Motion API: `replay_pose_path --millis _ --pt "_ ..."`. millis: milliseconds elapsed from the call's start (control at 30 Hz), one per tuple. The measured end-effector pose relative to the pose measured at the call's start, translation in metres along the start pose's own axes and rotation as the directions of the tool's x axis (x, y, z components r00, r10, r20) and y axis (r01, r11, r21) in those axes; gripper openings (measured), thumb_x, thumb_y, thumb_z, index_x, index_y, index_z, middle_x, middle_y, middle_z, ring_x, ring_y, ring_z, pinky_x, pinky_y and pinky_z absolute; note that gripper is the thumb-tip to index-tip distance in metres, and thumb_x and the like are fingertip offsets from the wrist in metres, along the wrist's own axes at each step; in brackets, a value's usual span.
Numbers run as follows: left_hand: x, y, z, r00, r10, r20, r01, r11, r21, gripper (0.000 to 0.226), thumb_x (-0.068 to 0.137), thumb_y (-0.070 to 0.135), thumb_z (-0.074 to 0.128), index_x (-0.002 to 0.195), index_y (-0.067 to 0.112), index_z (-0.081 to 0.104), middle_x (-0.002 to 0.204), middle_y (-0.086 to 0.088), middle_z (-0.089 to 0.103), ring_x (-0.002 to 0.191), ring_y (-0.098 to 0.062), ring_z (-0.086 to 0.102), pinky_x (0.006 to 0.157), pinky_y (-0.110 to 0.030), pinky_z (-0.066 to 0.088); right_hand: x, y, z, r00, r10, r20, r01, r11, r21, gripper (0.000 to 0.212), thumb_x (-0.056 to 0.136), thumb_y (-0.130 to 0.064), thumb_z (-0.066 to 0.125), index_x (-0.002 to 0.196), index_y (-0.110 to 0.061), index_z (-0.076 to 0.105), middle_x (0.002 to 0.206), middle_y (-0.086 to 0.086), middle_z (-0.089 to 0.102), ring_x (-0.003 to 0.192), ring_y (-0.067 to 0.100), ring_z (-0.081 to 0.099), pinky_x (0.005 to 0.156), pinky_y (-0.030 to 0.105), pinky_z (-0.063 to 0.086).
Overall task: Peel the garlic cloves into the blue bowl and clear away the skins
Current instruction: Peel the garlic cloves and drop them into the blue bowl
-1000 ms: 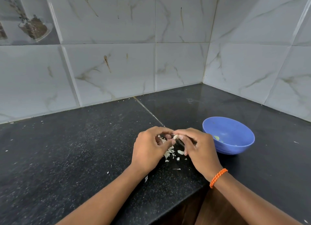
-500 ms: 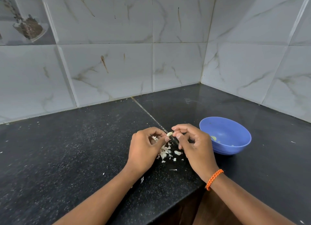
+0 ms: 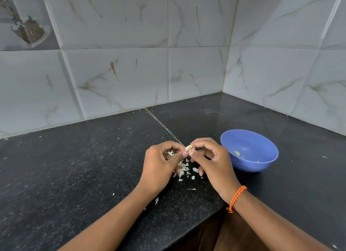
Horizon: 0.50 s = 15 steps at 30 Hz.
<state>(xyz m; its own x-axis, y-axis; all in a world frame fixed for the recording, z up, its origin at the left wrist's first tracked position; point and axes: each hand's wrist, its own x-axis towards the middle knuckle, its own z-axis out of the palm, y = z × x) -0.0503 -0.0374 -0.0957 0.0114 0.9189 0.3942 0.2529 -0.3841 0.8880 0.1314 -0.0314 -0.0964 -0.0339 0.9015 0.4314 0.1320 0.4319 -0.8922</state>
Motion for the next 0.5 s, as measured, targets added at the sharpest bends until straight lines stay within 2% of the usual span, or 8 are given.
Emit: replay_pose_path --millis 133,233,367,433,500 --pt "-0.0001 -0.0024 0.0001 1.000 -0.002 0.004 0.002 1.000 0.003 0.010 0.099 0.028 0.080 0.089 0.026 0.081 0.072 -0.009 0.077 0.052 -0.030 0.069 0.057 -0.029 0.050 0.0002 -0.0016 0.0006 1.000 -0.001 -0.013 0.002 0.999 0.033 0.008 0.095 -0.003 0.076 0.097 -0.011 0.077 0.106 -0.005 0.069 0.079 0.023 0.074 0.045 0.036 0.049" --pt "-0.0012 -0.0017 0.0007 1.000 0.014 -0.006 -0.014 0.996 0.089 0.012 0.099 0.027 0.080 0.087 0.027 0.080 0.063 -0.002 0.074 0.049 -0.022 0.068 0.058 -0.028 0.050 -0.0006 -0.0019 0.0028 1.000 0.003 -0.018 -0.003 0.999 0.047 0.008 0.094 -0.004 0.077 0.095 -0.011 0.079 0.105 -0.005 0.070 0.077 0.023 0.074 0.045 0.036 0.048" --pt "-0.0026 -0.0012 0.0034 0.995 0.090 -0.035 -0.079 0.964 0.255 0.011 0.096 0.031 0.082 0.086 0.034 0.078 0.080 0.017 0.076 0.053 -0.012 0.067 0.060 -0.039 0.058 -0.0028 0.0005 0.0062 0.998 0.055 -0.022 -0.053 0.995 0.086 0.011 0.095 -0.002 0.073 0.095 -0.011 0.077 0.091 0.005 0.076 0.071 0.023 0.071 0.046 0.036 0.047" --pt "-0.0039 -0.0002 0.0046 0.992 0.124 -0.035 -0.102 0.925 0.365 0.009 0.095 0.034 0.082 0.087 0.037 0.077 0.086 0.022 0.074 0.059 -0.009 0.067 0.064 -0.038 0.058 -0.0031 0.0016 0.0066 0.997 0.068 -0.023 -0.066 0.996 0.068 0.011 0.095 -0.002 0.072 0.093 -0.012 0.077 0.080 0.010 0.077 0.069 0.024 0.071 0.047 0.035 0.049" --pt "-0.0062 0.0027 0.0053 0.989 0.149 -0.025 -0.120 0.877 0.465 0.005 0.094 0.035 0.080 0.091 0.038 0.078 0.089 0.024 0.073 0.066 -0.004 0.065 0.068 -0.035 0.057 -0.0030 0.0004 0.0064 0.998 0.043 -0.043 -0.043 0.999 -0.001 0.012 0.094 -0.003 0.072 0.091 -0.013 0.077 0.074 0.007 0.077 0.068 0.028 0.074 0.047 0.036 0.053"
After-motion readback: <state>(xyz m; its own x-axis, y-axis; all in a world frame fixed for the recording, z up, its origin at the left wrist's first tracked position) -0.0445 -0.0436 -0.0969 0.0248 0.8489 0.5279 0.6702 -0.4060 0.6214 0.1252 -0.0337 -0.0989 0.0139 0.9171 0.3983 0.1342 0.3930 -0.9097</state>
